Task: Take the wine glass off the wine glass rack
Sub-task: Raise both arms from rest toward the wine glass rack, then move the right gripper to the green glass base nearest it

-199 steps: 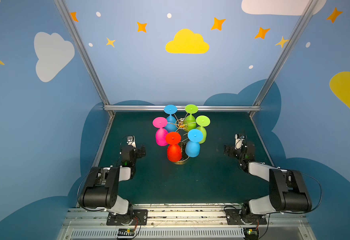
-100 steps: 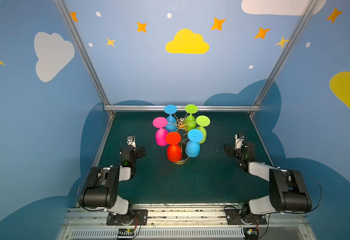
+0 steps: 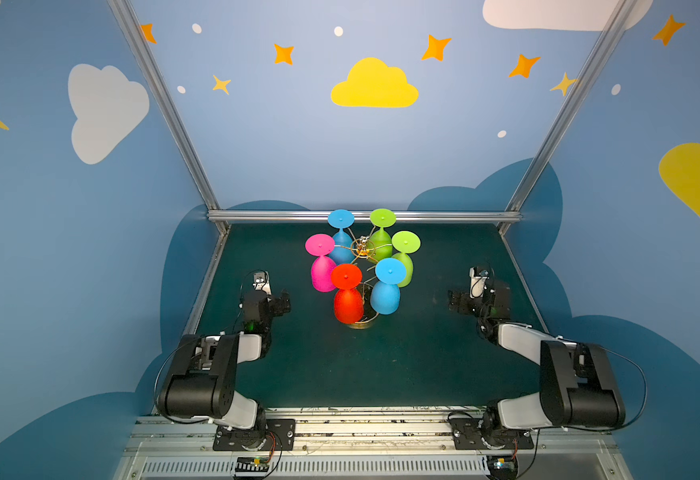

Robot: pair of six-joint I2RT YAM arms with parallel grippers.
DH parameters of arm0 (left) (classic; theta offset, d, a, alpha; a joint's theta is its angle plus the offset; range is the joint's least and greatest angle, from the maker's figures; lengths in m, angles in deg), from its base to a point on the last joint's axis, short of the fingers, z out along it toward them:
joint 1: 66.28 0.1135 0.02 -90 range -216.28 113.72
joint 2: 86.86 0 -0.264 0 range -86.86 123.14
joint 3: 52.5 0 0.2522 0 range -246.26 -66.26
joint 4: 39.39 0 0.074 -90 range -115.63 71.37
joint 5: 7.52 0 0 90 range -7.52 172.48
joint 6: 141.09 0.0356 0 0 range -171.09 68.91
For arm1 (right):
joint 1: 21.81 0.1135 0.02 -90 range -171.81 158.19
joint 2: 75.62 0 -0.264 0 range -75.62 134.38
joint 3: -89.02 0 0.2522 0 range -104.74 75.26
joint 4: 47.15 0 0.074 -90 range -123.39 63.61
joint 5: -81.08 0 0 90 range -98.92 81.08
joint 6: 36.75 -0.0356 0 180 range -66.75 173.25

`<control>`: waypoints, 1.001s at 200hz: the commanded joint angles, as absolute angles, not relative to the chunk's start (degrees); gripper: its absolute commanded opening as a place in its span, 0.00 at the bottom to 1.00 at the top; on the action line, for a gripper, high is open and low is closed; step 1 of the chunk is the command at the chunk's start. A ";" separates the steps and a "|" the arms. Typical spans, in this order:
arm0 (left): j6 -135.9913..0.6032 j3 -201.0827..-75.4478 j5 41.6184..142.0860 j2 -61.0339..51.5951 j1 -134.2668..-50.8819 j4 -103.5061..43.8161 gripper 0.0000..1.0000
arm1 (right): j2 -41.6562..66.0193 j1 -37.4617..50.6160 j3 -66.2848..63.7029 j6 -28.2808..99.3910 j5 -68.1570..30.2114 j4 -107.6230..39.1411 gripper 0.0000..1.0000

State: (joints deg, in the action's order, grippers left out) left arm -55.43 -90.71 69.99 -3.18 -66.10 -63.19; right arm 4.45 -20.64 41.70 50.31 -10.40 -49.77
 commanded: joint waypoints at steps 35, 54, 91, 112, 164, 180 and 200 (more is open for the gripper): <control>-76.06 -102.47 71.80 -25.75 -65.50 -28.61 1.00 | -9.00 -21.62 28.54 23.58 -17.08 -24.74 0.99; -75.92 -100.93 77.17 -32.54 -64.97 -31.29 1.00 | -11.17 -21.87 34.00 23.49 -24.35 -35.49 0.91; -72.22 -106.03 82.20 -39.68 -63.53 -28.62 1.00 | -16.81 -22.15 30.91 19.50 -42.49 -32.77 0.77; -69.96 -109.59 85.04 -39.90 -63.09 -28.58 0.99 | -19.02 -21.83 28.20 14.94 -49.34 -31.41 0.70; -70.53 -114.30 94.76 -34.19 -62.51 -29.36 1.00 | -17.43 -18.82 24.88 1.95 -53.67 -41.28 0.66; -72.16 -112.68 95.44 -34.59 -62.35 -32.03 1.00 | -13.89 -17.59 21.98 -0.13 -54.29 -39.96 0.63; -72.72 -111.19 97.82 -35.15 -62.24 -33.44 1.00 | -8.54 -16.24 18.83 -3.34 -56.76 -41.19 0.61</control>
State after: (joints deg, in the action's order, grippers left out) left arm -71.62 -112.22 93.27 -34.29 -62.54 -30.77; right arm -13.34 -17.58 22.55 2.69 -52.69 -38.93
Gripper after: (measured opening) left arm 0.996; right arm 0.617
